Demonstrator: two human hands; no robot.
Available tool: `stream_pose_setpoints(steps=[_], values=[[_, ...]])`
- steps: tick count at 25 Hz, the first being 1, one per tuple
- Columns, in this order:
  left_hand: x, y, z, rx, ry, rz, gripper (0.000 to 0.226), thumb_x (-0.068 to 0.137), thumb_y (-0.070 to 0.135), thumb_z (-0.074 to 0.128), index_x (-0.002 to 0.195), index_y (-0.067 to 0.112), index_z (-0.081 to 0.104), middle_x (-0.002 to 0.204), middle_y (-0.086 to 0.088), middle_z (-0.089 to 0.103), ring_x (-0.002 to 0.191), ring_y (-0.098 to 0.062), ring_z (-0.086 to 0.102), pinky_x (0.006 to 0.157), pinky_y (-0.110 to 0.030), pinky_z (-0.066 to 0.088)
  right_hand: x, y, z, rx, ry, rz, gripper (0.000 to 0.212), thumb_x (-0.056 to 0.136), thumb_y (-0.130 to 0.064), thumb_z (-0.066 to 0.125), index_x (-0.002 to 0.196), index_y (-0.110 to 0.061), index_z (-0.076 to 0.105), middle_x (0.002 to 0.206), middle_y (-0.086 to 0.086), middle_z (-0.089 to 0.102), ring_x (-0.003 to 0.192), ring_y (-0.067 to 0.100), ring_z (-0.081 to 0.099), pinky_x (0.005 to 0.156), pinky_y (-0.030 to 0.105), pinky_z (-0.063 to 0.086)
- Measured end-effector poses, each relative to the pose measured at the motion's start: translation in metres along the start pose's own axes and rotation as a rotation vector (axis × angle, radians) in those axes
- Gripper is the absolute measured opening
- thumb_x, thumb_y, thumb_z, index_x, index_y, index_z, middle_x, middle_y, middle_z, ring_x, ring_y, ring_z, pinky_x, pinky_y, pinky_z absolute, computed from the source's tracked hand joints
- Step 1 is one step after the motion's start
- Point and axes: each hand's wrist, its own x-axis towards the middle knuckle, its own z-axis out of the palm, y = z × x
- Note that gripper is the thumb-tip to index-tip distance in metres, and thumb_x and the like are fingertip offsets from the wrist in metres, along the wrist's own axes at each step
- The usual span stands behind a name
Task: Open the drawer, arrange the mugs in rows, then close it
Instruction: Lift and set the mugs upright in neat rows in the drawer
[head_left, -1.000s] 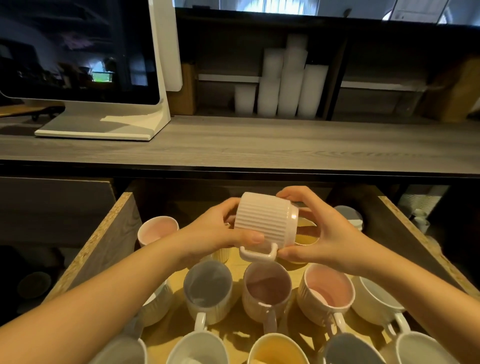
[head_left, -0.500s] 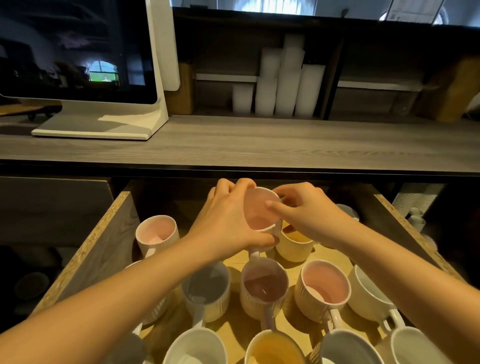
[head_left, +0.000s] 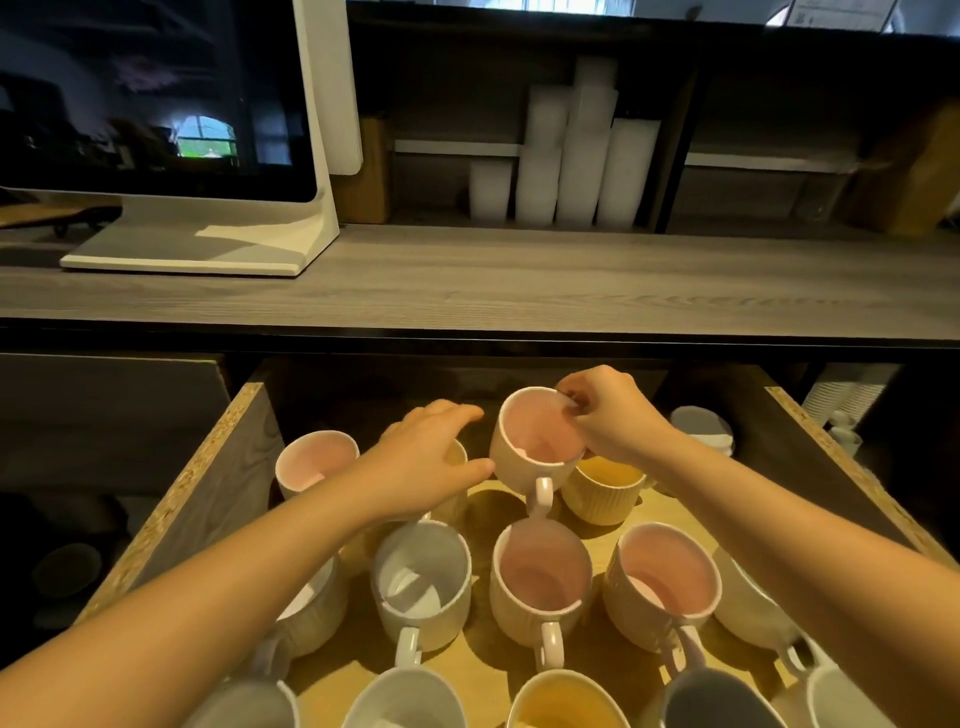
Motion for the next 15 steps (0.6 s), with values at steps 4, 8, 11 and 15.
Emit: stream_pose_setpoints(steps=[4,8,11,15], values=[[0.011,-0.026,0.002,0.282,-0.122,-0.109,0.071,0.088,0.042,0.057,0.147,0.027,0.020,0.155,0.002,0.023,0.140,-0.022,0.024,0.113,-0.041,0.022,0.014,0.003,0.019,-0.017,-0.001,0.003,0.027,0.090,-0.003,0.055,0.116,-0.008,0.063,0.110,0.014,0.065,0.092,0.024,0.063,0.076,0.034,0.057],[0.023,-0.038,0.012,0.384,-0.170,-0.136,0.078,0.085,0.046,0.059,0.148,0.028,0.017,0.155,0.001,0.024,0.140,-0.023,0.026,0.113,-0.040,0.021,0.029,0.004,0.031,-0.100,-0.081,0.003,0.031,0.090,-0.004,0.055,0.120,-0.009,0.061,0.116,0.013,0.064,0.102,0.026,0.063,0.080,0.032,0.054],[0.030,-0.043,0.015,0.439,-0.139,-0.112,0.073,0.084,0.049,0.059,0.145,0.028,0.024,0.150,0.002,0.033,0.134,-0.021,0.034,0.110,-0.039,0.025,0.030,0.006,0.041,-0.175,-0.154,-0.015,0.029,0.091,-0.008,0.056,0.119,-0.012,0.061,0.115,0.011,0.064,0.100,0.026,0.063,0.079,0.031,0.054],[0.031,-0.045,0.017,0.470,-0.135,-0.104,0.073,0.085,0.051,0.057,0.145,0.028,0.024,0.150,0.002,0.032,0.134,-0.021,0.034,0.110,-0.039,0.025,0.024,0.008,0.053,-0.311,-0.088,-0.010,0.025,0.093,-0.018,0.053,0.117,-0.018,0.059,0.109,0.007,0.066,0.091,0.023,0.064,0.071,0.029,0.051]])
